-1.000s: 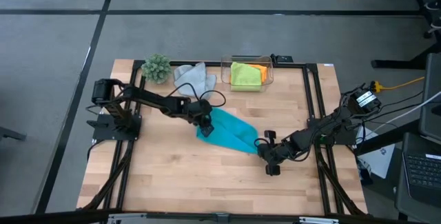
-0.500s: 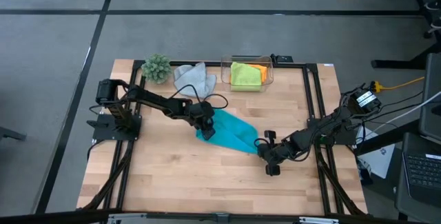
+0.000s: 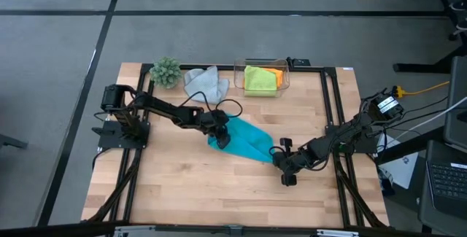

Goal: Fold microfiber towels
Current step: Fold the blue microfiber cloth

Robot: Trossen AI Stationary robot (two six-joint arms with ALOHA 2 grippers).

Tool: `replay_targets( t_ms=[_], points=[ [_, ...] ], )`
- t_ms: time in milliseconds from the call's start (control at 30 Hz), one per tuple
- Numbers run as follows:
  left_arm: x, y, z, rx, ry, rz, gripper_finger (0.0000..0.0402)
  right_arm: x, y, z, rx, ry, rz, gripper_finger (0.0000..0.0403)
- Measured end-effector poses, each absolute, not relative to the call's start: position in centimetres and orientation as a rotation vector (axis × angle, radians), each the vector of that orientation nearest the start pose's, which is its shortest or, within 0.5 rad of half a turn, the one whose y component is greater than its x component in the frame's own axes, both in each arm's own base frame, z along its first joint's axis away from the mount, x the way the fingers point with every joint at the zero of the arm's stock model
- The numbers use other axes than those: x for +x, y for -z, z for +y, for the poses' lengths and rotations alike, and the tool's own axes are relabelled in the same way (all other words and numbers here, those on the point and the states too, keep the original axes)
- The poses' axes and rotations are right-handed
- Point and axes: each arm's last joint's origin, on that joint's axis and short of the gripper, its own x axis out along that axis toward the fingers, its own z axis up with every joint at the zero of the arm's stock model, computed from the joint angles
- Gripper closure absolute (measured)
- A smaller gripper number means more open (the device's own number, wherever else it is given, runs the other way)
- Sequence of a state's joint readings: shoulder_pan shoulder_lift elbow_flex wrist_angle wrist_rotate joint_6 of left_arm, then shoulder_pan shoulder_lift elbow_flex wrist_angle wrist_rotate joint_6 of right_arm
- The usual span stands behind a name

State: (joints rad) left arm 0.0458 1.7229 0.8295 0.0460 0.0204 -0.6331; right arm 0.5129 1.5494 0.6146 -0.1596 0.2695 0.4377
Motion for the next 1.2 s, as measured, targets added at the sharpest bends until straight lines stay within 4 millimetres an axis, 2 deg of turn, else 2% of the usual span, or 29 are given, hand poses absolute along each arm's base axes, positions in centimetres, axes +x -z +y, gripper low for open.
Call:
replay_targets(
  t_ms=[767,900,1067,1200],
  points=[
    [32.88,-14.31,1.43,-0.56,-0.244,0.752,0.0296,22.35,-12.11,11.69,-0.042,-0.006,1.028,0.0399],
    [32.88,-14.31,1.42,-0.559,-0.244,0.752,0.0323,22.35,-12.11,11.69,-0.041,-0.006,1.028,0.0399],
    [32.88,-14.31,1.38,-0.555,-0.251,0.75,0.039,22.36,-12.11,11.69,-0.041,-0.005,1.028,0.0399],
    [32.83,-14.86,0.66,-0.51,-0.243,0.733,0.0399,22.39,-12.35,11.55,-0.054,0.041,1.002,0.0399]
  ],
)
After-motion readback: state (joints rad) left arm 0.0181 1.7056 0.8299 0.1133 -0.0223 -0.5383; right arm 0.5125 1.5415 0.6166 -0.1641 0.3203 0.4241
